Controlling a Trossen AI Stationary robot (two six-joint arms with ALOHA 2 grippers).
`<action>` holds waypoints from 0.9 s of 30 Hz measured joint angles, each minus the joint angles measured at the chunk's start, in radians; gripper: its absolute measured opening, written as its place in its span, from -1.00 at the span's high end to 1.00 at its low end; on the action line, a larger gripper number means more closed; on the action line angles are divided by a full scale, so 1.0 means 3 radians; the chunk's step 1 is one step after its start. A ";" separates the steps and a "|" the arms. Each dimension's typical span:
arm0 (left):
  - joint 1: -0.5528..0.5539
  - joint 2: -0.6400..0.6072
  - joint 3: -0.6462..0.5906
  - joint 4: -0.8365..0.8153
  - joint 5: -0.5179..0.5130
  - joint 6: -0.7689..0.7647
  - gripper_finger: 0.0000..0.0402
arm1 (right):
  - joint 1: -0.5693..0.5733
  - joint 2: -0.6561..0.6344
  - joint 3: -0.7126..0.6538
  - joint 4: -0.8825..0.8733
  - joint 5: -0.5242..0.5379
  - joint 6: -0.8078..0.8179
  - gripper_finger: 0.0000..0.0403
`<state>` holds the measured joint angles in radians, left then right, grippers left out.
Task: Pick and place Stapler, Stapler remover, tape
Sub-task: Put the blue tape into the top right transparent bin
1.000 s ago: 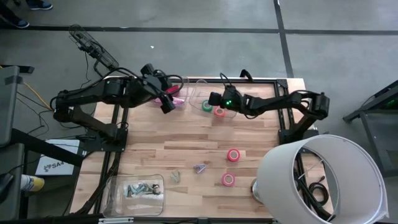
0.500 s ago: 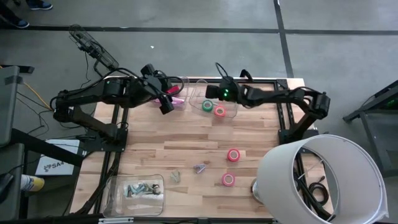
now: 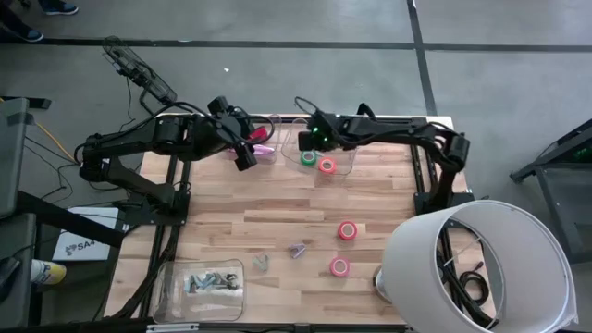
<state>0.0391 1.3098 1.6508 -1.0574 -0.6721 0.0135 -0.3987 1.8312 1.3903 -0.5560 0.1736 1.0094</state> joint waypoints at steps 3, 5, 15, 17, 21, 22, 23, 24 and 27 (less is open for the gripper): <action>0.0000 0.0000 0.0000 -0.0004 0.0002 -0.0020 -0.36 | -0.0002 0.0137 0.0000 -0.0050 -0.0081 0.0054 0.83; 0.0000 0.0000 0.0000 -0.0004 0.0002 -0.0055 -0.36 | -0.0018 0.0223 0.0000 -0.0071 -0.0176 0.0098 0.82; 0.0000 0.0000 0.0000 -0.0119 0.0030 -0.0063 -0.36 | 0.0007 0.0354 0.0000 -0.0040 -0.0310 0.0087 0.78; 0.0000 0.0000 0.0000 -0.0119 0.0031 -0.0062 -0.36 | -0.0002 0.0354 0.0000 0.0018 -0.0374 -0.0002 0.77; 0.0000 0.0000 0.0000 -0.0120 0.0043 -0.0064 -0.36 | -0.0004 0.0354 0.0000 -0.0028 -0.0378 -0.0017 0.73; 0.0000 0.0000 0.0000 -0.0121 0.0067 -0.0064 -0.36 | -0.0004 0.0354 0.0000 -0.0028 -0.0393 -0.0023 0.73; 0.0001 0.0000 0.0000 -0.0120 0.0109 -0.0065 -0.36 | -0.0003 0.0354 0.0000 -0.0028 -0.0431 -0.0060 0.73; 0.0000 0.0000 0.0000 -0.0122 0.0127 -0.0065 -0.36 | -0.0003 0.0354 0.0000 -0.0027 -0.0473 -0.0111 0.73; 0.0000 0.0000 0.0000 -0.0125 0.0126 -0.0065 -0.36 | -0.0003 0.0354 0.0000 -0.0027 -0.0581 -0.0273 0.71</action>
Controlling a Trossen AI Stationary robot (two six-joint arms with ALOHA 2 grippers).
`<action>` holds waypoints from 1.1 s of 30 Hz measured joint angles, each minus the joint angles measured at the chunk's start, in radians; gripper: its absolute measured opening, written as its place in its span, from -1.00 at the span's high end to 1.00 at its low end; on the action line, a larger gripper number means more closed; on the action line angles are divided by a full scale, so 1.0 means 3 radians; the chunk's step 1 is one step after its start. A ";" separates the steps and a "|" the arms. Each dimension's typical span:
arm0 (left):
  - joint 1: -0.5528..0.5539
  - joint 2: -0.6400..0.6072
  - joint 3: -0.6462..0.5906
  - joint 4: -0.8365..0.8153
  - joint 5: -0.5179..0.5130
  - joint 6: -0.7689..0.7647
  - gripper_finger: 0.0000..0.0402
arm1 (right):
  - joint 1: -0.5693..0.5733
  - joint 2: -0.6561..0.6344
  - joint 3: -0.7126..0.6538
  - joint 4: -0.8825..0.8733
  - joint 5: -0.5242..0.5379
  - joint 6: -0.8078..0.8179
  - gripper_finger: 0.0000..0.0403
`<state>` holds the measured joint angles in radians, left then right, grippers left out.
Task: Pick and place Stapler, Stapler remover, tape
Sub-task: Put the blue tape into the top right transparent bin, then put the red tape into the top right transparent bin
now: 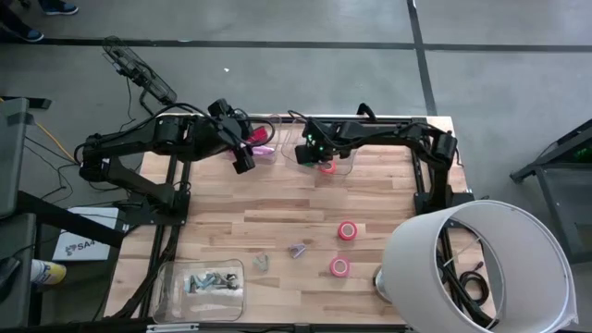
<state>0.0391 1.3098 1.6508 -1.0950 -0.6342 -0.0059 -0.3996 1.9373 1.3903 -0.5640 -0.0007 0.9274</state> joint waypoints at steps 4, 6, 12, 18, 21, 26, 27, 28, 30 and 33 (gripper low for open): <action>0.0000 0.0000 0.0000 -0.0039 0.0003 0.0000 -0.36 | 0.0001 0.0000 0.0000 -0.0002 -0.0027 0.0037 0.60; 0.0000 0.0000 0.0000 -0.0036 0.0003 0.0001 -0.36 | 0.0001 -0.0001 0.0000 -0.0001 -0.0032 0.0048 0.51; 0.0000 0.0000 0.0000 -0.0084 0.0064 0.0003 -0.36 | 0.0001 -0.0001 0.0000 -0.0006 -0.0033 0.0130 0.22; 0.0000 0.0000 0.0000 -0.0151 0.0064 0.0006 -0.36 | 0.0001 -0.0003 0.0000 -0.0003 -0.0147 0.0119 0.07; 0.0001 -0.0016 0.0000 -0.0160 0.0064 0.0008 -0.36 | 0.0001 -0.0003 0.0000 -0.0001 -0.0165 0.0118 0.07; 0.0001 -0.0067 0.0000 -0.0198 0.0061 0.0013 -0.36 | 0.0001 -0.0004 0.0000 0.0025 -0.0172 0.0127 0.06; 0.0001 -0.0076 0.0000 -0.0206 0.0059 0.0016 -0.36 | 0.0001 -0.0004 0.0000 0.0042 -0.0174 0.0129 0.06; 0.0001 -0.0090 0.0001 -0.0202 0.0053 0.0016 -0.36 | 0.0001 -0.0005 0.0000 0.0051 -0.0175 0.0129 0.07; 0.0001 -0.0144 0.0001 -0.0210 0.0052 0.0015 -0.36 | 0.0001 -0.0005 0.0000 0.0073 -0.0200 0.0130 0.06; 0.0001 -0.0208 0.0001 -0.0204 0.0053 0.0007 -0.36 | 0.0001 -0.0005 0.0000 0.0136 -0.0223 0.0120 0.07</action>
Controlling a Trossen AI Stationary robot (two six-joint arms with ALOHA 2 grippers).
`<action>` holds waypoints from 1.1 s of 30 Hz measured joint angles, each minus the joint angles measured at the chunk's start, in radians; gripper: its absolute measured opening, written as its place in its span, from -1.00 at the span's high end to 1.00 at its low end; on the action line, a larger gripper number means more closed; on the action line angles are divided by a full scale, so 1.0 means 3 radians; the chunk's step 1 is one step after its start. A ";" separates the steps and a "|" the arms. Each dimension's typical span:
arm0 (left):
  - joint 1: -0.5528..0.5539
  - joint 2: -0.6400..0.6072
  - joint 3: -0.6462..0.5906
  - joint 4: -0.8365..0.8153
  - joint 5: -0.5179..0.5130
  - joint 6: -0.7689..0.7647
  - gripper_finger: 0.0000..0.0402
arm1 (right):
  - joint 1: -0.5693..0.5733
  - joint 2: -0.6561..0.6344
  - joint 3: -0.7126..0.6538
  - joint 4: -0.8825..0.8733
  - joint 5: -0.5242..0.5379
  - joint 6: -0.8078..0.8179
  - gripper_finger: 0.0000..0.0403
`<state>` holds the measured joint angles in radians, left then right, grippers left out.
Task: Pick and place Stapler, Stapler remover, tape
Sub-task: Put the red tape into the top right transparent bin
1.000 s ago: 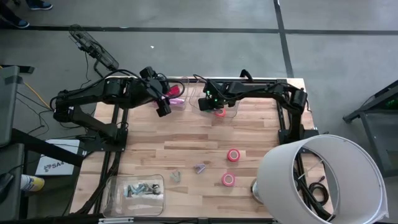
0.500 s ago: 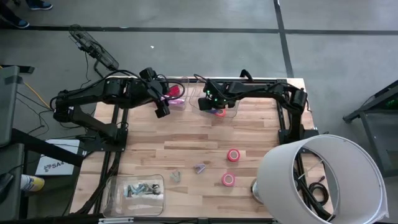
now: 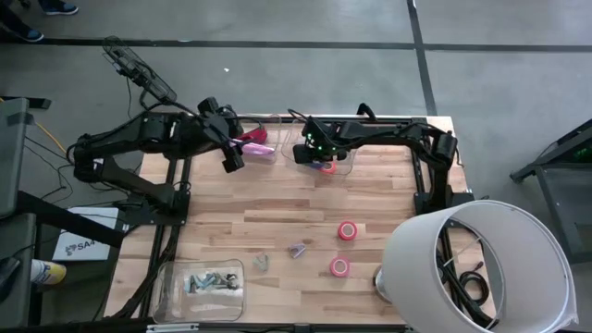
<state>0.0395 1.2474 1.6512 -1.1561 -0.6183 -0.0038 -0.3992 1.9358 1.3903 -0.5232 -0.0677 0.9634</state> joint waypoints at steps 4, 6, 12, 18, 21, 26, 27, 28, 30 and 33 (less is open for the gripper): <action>0.0000 -0.0083 0.0000 -0.0010 0.0006 -0.0015 -0.36 | 0.0000 -0.0014 0.0000 0.0013 0.0002 0.0004 0.06; 0.0000 -0.0124 0.0000 -0.0023 0.0005 -0.0033 -0.36 | 0.0000 -0.0040 0.0000 0.0017 0.0032 0.0003 0.07; 0.0000 -0.0222 0.0000 -0.0126 0.0006 -0.0111 -0.36 | 0.0000 -0.0199 0.0000 -0.0007 0.0185 -0.0010 0.07; 0.0000 -0.0345 0.0000 -0.0172 0.0007 -0.0306 -0.36 | 0.0003 -0.0405 0.0000 -0.0019 0.0287 -0.0115 0.07; 0.0000 -0.0417 0.0000 -0.0173 0.0039 -0.0393 -0.36 | 0.0032 -0.0520 0.0000 -0.0036 0.0287 -0.0161 0.07; -0.0001 -0.0520 0.0000 -0.0174 0.0097 -0.0517 -0.36 | 0.0141 -0.0734 0.0000 -0.0110 0.0289 -0.0272 0.07; -0.0001 -0.0537 0.0000 -0.0174 0.0104 -0.0532 -0.36 | 0.0164 -0.0771 0.0000 -0.0143 0.0289 -0.0293 0.07; -0.0001 -0.0549 0.0000 -0.0174 0.0128 -0.0541 -0.36 | 0.0191 -0.0810 0.0000 -0.0162 0.0295 -0.0307 0.07; -0.0001 -0.0563 0.0000 -0.0174 0.0198 -0.0543 -0.36 | 0.0253 -0.0889 0.0000 -0.0222 0.0339 -0.0339 0.07; -0.0001 -0.0563 0.0000 -0.0174 0.0270 -0.0557 -0.36 | 0.0365 -0.0969 0.0000 -0.0362 0.0437 -0.0365 0.07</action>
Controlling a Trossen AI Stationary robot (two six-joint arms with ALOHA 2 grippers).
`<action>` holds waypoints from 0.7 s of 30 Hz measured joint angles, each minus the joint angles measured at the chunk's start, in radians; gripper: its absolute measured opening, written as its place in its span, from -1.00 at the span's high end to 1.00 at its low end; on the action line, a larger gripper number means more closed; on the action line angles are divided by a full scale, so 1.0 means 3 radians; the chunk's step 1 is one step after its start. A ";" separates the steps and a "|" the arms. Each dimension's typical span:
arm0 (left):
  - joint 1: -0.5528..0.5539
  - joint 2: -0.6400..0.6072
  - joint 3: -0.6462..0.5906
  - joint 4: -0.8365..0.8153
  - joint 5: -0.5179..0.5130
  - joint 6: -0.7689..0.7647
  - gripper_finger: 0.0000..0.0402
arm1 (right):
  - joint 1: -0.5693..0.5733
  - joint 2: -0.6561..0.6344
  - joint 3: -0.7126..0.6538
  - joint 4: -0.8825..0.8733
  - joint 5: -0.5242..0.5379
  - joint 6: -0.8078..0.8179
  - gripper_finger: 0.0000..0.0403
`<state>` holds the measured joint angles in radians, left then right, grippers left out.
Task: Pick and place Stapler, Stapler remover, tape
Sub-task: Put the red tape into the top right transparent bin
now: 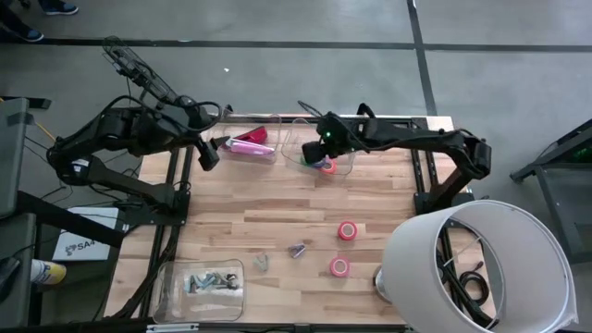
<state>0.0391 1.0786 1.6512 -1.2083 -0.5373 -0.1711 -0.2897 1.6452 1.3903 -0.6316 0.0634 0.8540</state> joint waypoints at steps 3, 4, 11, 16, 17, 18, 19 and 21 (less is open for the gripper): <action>0.0000 -0.0005 0.0000 0.0000 0.0065 0.0006 -0.36 | 0.0152 -0.0013 0.0000 -0.0134 0.0031 -0.0008 0.07; 0.0000 -0.0006 0.0000 0.0001 0.0091 0.0006 -0.36 | 0.0210 -0.0013 0.0000 -0.0171 0.0032 0.0001 0.07; 0.0000 -0.0005 0.0000 0.0000 0.0113 -0.0057 -0.36 | 0.0623 -0.0013 0.0000 -0.0393 0.0149 0.0358 0.07; 0.0000 -0.0005 0.0000 -0.0010 0.0113 -0.0058 -0.36 | 0.0877 -0.0013 0.0000 -0.0686 0.0254 0.0838 0.07; 0.0000 -0.0005 0.0000 -0.0011 0.0113 -0.0058 -0.36 | 0.0922 -0.0013 0.0000 -0.0747 0.0290 0.0915 0.07; 0.0000 -0.0005 0.0000 -0.0014 0.0113 -0.0058 -0.36 | 0.0959 -0.0013 0.0000 -0.0826 0.0316 0.0990 0.07; 0.0000 -0.0005 0.0000 -0.0021 0.0113 -0.0058 -0.36 | 0.0994 -0.0013 0.0000 -0.0905 0.0336 0.1079 0.07; 0.0000 -0.0005 0.0000 -0.0031 0.0122 -0.0058 -0.36 | 0.1057 -0.0013 0.0000 -0.1049 0.0342 0.1261 0.07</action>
<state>0.0391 1.0771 1.6512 -1.2177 -0.5008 -0.1886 0.0274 1.6413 1.3903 -0.9464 0.1661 1.2324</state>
